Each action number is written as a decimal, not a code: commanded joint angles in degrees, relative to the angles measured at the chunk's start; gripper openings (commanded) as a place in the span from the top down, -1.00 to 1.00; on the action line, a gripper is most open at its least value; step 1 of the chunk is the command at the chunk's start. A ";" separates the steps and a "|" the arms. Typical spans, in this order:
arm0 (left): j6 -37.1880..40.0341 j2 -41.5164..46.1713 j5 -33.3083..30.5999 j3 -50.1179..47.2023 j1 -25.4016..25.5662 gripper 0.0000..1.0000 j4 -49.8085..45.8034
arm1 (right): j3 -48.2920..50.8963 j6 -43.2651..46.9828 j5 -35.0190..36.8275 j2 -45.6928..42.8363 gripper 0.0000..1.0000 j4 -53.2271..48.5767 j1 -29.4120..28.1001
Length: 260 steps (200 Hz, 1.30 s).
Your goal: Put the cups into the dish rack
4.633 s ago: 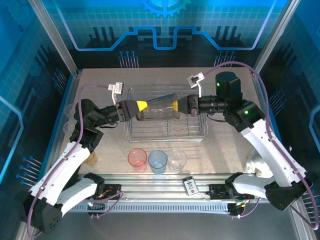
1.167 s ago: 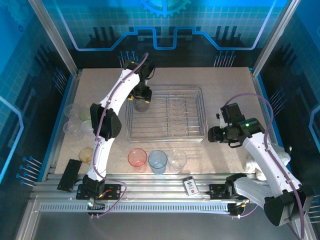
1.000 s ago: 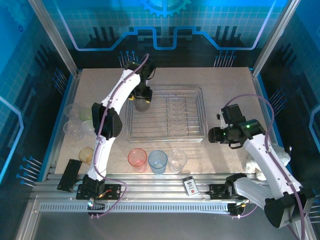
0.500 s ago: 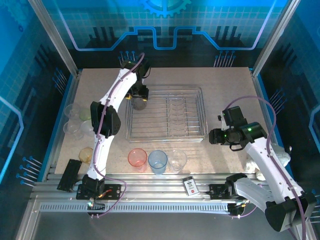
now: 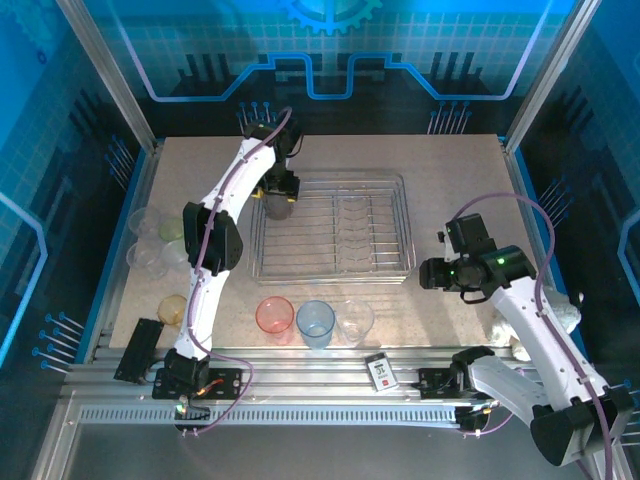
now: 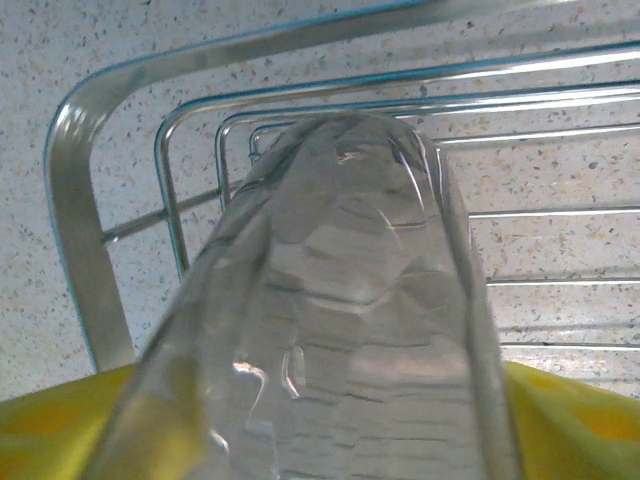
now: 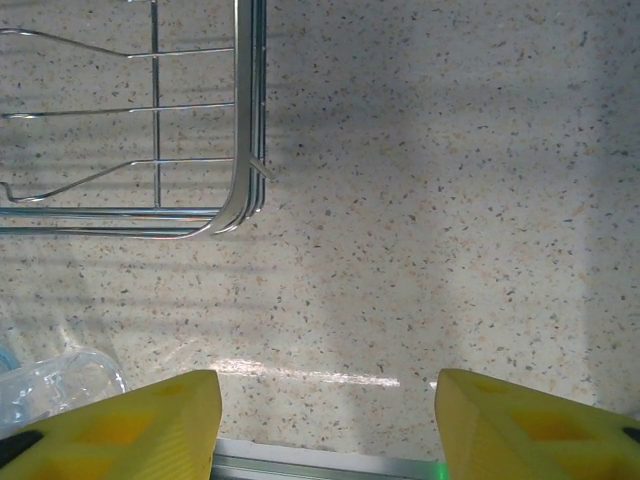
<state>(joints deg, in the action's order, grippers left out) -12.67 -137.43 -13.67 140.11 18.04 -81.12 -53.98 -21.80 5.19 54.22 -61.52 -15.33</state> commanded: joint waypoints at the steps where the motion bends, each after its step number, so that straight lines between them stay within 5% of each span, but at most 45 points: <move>1: 1.06 -0.87 -1.29 1.21 -0.47 -0.83 1.43 | -1.32 -1.25 0.82 -0.62 -0.19 -2.66 0.06; 16: 0.97 -0.25 -1.11 1.02 -0.46 -0.98 1.84 | -1.92 -1.23 0.30 -0.52 -0.21 -3.46 0.04; 62: 1.36 5.32 -0.47 -2.46 -0.42 -0.99 6.08 | -5.21 -2.46 -1.83 -0.46 -0.31 -6.58 -0.05; 112: 1.79 21.04 2.33 -16.19 -0.20 -0.99 17.31 | -12.52 -4.08 -6.40 0.97 -0.44 -8.40 -2.28; 149: 2.90 39.96 2.42 -34.66 -0.20 -0.98 28.58 | -20.32 -5.03 -7.59 2.90 -0.40 -6.15 -8.62; 210: -0.64 82.36 9.40 -79.25 -0.38 -0.98 53.25 | -27.59 2.72 -11.23 13.37 -0.37 1.11 -24.78; 260: -16.32 106.40 3.28 -91.58 -0.46 -0.98 39.86 | -39.56 10.15 -8.80 30.89 -0.38 -4.35 -38.19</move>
<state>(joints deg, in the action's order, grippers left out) -19.84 -37.43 -7.64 50.41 17.87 -35.46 -87.99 -16.91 -4.40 78.76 -62.41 -48.84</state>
